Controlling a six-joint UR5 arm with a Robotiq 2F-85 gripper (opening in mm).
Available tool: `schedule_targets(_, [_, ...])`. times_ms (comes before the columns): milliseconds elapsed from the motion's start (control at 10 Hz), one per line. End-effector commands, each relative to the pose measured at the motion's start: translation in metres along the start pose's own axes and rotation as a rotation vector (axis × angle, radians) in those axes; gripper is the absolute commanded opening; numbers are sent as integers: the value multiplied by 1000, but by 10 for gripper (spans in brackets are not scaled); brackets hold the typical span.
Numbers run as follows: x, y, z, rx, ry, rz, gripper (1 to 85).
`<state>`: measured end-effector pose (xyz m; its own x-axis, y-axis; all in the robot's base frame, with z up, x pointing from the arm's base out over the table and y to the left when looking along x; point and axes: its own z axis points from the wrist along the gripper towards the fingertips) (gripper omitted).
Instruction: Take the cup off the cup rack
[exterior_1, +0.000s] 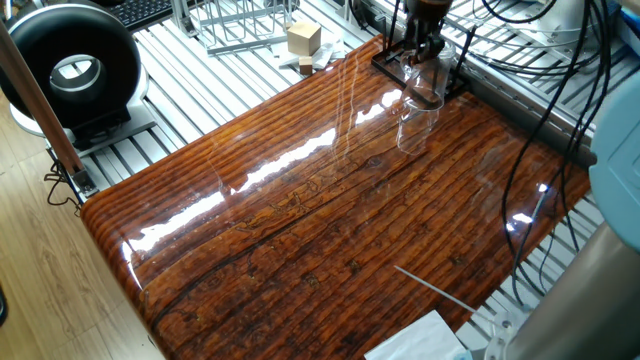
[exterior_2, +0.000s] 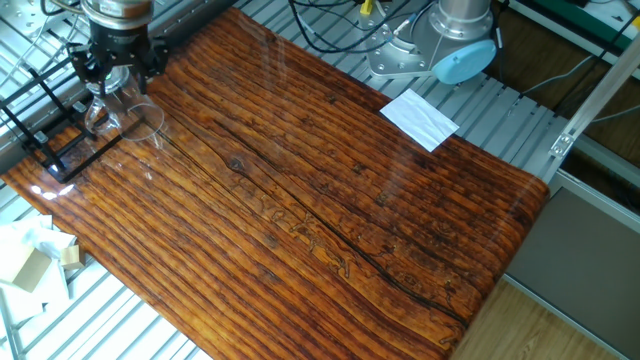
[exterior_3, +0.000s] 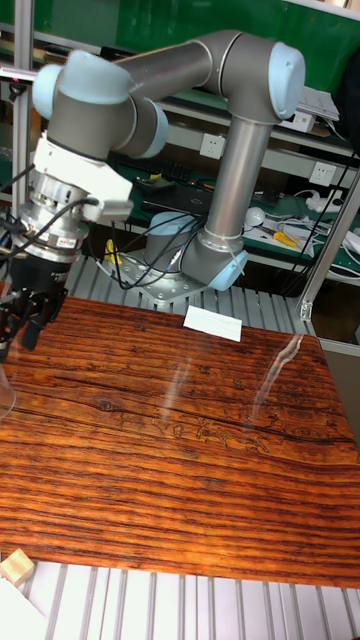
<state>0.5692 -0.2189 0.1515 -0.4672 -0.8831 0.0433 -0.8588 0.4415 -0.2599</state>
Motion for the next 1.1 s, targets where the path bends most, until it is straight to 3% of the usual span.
schedule_targets(0, [-20,12,-11,-62,-114,24,557])
schedule_targets(200, [-21,16,-9,-85,-129,39,497])
schedule_targets(300, [-17,17,-6,-91,-111,58,367])
schedule_targets(500, [-2,-3,1,-13,-44,50,330])
schedule_targets(700, [4,-21,4,57,-9,11,320])
schedule_targets(800, [5,-28,6,84,-5,1,313])
schedule_targets(1000, [2,-33,13,101,-9,-8,313])
